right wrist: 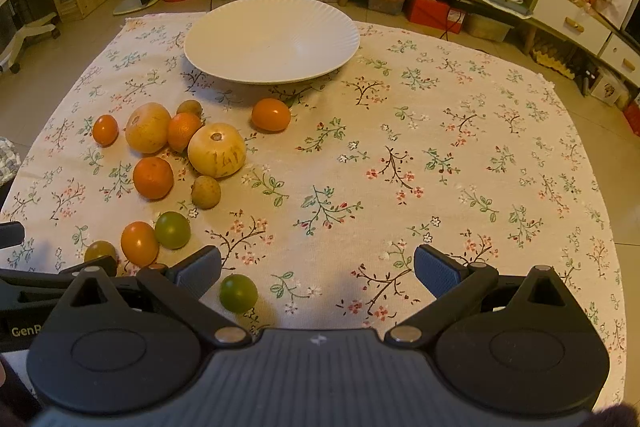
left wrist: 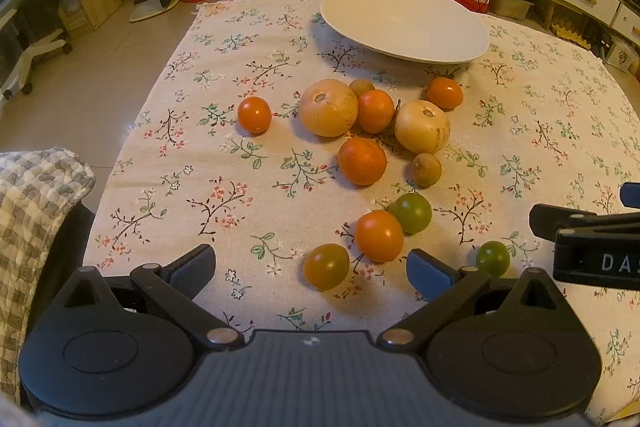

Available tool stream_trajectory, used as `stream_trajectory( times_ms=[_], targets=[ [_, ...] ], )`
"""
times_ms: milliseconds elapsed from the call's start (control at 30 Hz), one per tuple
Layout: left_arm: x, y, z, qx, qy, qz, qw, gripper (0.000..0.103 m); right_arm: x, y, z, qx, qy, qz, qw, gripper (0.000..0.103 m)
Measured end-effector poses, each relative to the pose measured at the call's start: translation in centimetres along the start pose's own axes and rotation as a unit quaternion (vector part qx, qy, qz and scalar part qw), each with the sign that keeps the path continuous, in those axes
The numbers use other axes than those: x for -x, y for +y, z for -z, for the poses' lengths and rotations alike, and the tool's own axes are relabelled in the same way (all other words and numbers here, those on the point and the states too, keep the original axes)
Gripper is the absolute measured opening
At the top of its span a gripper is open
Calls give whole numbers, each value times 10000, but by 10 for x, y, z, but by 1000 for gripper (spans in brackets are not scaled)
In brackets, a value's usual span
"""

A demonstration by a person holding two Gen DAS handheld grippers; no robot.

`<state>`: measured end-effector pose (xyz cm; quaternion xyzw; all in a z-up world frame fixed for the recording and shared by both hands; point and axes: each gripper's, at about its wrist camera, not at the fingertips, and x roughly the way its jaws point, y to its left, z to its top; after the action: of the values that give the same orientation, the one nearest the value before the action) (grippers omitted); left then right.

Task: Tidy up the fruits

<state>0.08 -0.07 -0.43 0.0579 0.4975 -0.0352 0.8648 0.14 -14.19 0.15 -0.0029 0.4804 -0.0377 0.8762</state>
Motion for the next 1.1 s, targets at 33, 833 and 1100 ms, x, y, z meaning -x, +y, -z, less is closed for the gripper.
stream_trajectory(
  times_ms=[33,833,1100],
  targets=[
    [0,0,0,2,3,3,10000,88,-1,0,0,0,4,2,10000,103],
    [1,-1,2,6,13,18,10000,88,-1,2,1,6,19,-3,10000,103],
    [1,-1,4,5,24,25,10000,88,-1,2,1,-6,14,8,10000,103]
  ],
)
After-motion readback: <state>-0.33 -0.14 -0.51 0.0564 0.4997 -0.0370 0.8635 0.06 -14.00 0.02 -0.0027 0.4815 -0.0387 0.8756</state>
